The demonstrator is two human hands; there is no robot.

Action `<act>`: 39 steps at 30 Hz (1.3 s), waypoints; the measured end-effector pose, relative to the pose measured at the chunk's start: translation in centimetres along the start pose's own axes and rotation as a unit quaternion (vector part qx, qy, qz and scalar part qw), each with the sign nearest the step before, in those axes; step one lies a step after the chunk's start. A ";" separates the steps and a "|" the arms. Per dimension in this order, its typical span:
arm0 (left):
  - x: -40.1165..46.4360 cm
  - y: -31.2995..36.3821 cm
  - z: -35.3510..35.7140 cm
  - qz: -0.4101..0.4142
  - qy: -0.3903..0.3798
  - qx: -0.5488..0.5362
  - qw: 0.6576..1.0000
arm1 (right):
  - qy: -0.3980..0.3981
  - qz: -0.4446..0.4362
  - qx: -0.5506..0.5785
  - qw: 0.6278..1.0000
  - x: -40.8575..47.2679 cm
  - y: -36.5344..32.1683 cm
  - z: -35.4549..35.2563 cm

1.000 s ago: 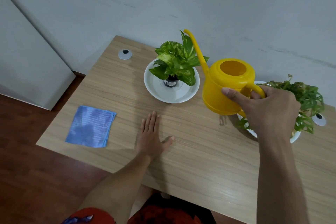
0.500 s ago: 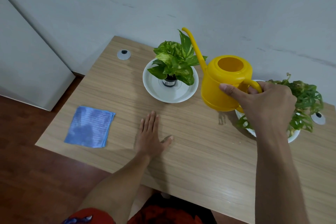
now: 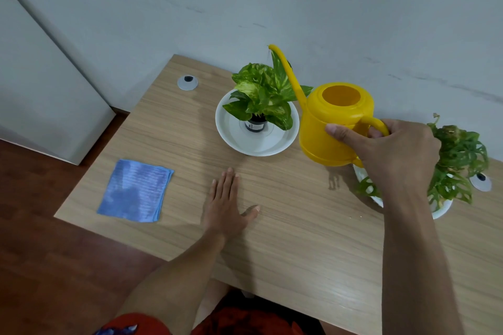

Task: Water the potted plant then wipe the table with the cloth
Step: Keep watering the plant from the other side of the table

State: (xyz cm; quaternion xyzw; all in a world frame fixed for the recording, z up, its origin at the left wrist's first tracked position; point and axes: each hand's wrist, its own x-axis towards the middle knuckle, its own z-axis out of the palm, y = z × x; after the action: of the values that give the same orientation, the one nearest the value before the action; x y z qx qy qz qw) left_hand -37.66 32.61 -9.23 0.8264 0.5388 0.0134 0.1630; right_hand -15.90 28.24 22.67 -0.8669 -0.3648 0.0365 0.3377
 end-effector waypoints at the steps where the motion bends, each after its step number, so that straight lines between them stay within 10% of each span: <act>1: 0.0 0.0 -0.1 0.001 0.000 0.000 1.000 | -0.001 0.001 -0.003 1.000 0.0 0.0 0.0; 39: -0.1 0.0 0.0 0.008 0.017 -0.041 0.999 | -0.012 -0.013 -0.006 1.000 0.7 -0.5 0.5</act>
State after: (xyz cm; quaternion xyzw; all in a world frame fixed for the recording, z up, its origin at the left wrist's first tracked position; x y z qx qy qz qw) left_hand -37.67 32.52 -9.17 0.8230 0.5339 0.0511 0.1868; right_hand -15.81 29.25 22.70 -0.8636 -0.3807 0.0404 0.3281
